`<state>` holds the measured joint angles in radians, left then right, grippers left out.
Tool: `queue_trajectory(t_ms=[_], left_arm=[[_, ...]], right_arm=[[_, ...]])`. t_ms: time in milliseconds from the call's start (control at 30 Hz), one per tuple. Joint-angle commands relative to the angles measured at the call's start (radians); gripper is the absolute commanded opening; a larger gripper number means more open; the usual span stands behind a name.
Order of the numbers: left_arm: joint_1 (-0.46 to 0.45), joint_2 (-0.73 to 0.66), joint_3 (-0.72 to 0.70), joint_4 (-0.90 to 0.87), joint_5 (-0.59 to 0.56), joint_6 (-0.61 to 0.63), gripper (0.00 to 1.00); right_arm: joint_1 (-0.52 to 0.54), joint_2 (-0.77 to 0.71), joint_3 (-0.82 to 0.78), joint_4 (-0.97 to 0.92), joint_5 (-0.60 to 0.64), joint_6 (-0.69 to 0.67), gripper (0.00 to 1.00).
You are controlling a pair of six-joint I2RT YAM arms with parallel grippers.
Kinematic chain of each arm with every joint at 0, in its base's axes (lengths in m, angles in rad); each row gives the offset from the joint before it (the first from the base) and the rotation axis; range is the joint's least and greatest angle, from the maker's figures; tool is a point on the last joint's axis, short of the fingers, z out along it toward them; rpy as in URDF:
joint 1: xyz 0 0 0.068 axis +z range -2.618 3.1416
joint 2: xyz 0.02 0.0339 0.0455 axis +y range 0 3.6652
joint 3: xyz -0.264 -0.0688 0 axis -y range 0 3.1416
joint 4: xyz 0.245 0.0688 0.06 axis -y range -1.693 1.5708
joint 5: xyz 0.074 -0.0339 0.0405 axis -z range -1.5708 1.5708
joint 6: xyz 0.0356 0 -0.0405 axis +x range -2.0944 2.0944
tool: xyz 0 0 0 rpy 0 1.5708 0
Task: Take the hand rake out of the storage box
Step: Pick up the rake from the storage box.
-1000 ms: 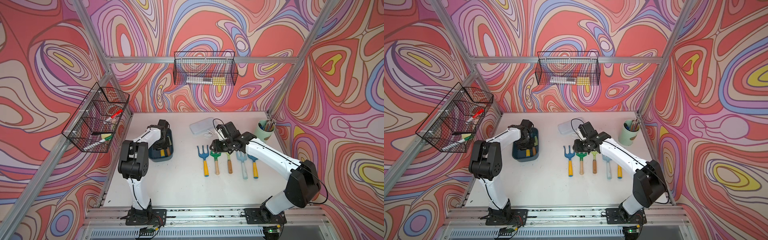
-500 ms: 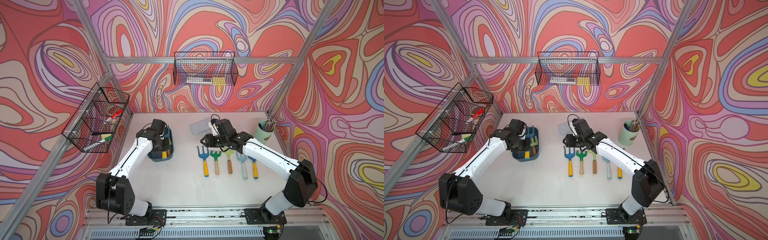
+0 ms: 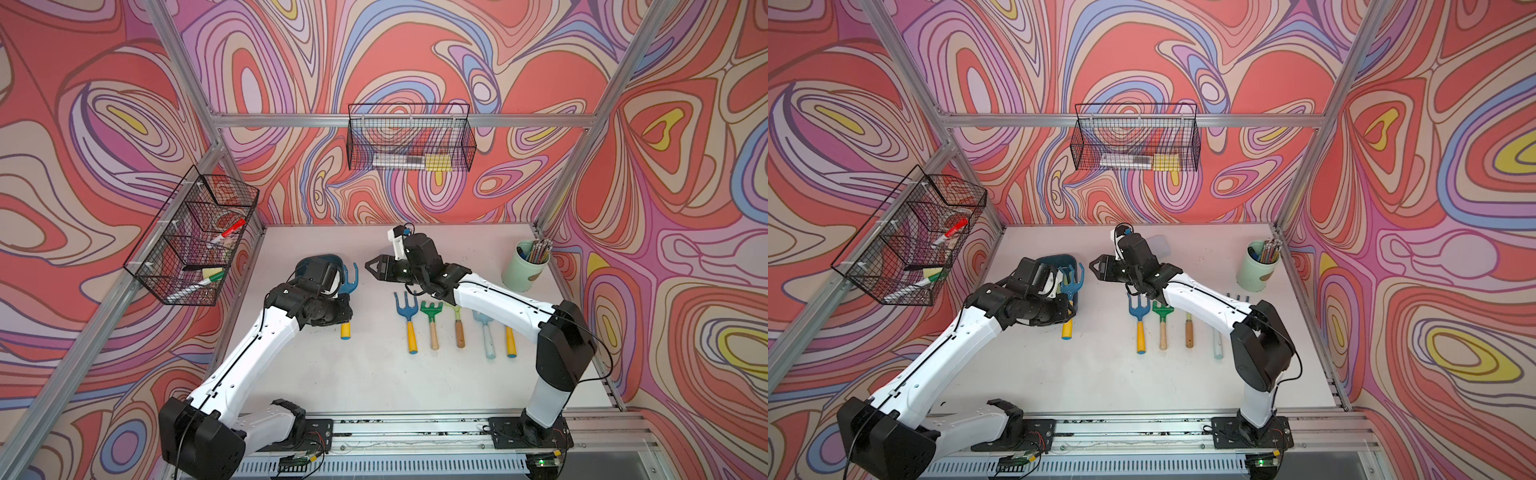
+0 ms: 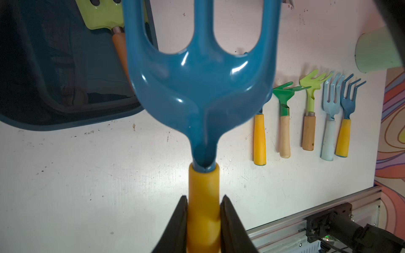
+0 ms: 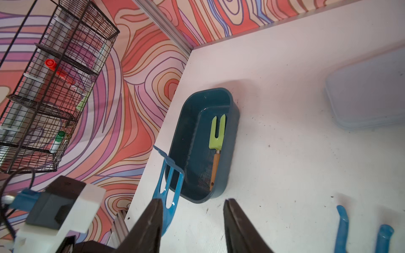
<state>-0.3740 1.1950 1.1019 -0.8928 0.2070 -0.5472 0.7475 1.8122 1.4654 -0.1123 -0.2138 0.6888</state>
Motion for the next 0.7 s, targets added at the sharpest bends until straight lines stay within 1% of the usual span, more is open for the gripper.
queue_trajectory(t_ms=[0, 67, 233, 400, 533, 600, 667], left_arm=[[-0.002, -0.005, -0.002, 0.020, 0.027, -0.008, 0.16], [-0.002, -0.006, -0.002, 0.022, 0.024, -0.007, 0.16], [-0.002, -0.006, 0.001, 0.028, 0.025, -0.008, 0.16], [-0.002, -0.008, 0.006, 0.031, 0.014, -0.006, 0.16], [-0.002, -0.011, 0.011, 0.039, 0.018, -0.007, 0.16], [-0.002, -0.011, 0.013, 0.042, 0.023, -0.007, 0.16], [-0.002, -0.008, 0.013, 0.045, 0.030, -0.004, 0.15]], right_arm=[[0.024, 0.038, 0.053, 0.024, -0.014, 0.002, 0.46], [0.036, 0.060, 0.080, -0.010, 0.001, -0.001, 0.46], [0.045, 0.066, 0.054, 0.039, -0.018, 0.027, 0.46], [0.058, 0.082, 0.062, 0.012, -0.025, 0.032, 0.43], [0.061, 0.081, 0.033, 0.023, -0.015, 0.049, 0.41], [0.061, 0.085, 0.024, 0.035, -0.019, 0.056, 0.37], [0.062, 0.091, 0.025, 0.045, -0.028, 0.063, 0.31]])
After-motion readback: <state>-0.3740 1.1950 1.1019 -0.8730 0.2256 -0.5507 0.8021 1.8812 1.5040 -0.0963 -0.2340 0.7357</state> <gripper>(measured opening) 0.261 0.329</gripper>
